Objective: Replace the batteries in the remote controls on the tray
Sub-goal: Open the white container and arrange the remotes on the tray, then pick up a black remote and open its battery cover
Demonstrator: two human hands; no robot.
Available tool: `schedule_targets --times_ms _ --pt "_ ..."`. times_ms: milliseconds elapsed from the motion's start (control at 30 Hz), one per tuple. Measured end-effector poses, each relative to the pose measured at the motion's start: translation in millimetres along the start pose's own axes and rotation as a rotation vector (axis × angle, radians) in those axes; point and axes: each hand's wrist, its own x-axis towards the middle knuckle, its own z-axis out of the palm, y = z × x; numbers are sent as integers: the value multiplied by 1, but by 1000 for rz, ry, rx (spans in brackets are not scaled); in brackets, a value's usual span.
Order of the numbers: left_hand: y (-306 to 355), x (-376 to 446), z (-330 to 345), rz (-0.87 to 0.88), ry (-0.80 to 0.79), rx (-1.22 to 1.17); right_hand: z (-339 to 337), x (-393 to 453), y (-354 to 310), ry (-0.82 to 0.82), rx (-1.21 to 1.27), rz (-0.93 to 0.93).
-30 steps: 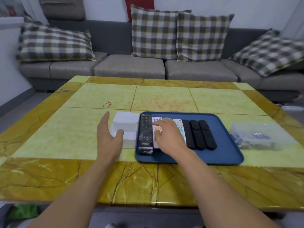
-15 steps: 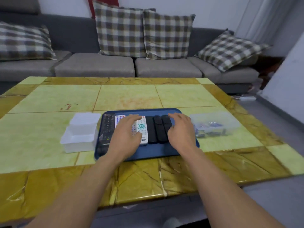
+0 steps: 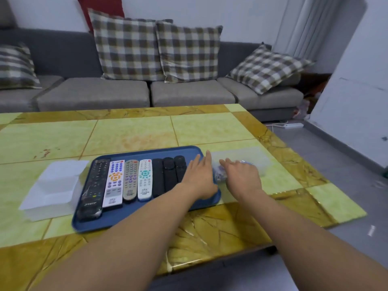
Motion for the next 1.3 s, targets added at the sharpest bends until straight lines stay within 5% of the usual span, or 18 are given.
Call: schedule_targets --times_ms 367,533,667,867,1167,1300 --pt "1 50 14 -128 147 -292 -24 28 23 -11 -77 -152" --pt "-3 50 20 -105 191 -313 -43 73 45 343 252 79" --pt "3 40 21 -89 229 -333 -17 93 52 45 342 174" --pt "-4 37 35 -119 264 -355 31 84 46 -387 315 2" --pt "-44 -20 -4 -139 373 -416 24 77 38 -462 234 24" --pt "-95 -59 -32 -322 544 -469 5 71 21 -229 186 75"
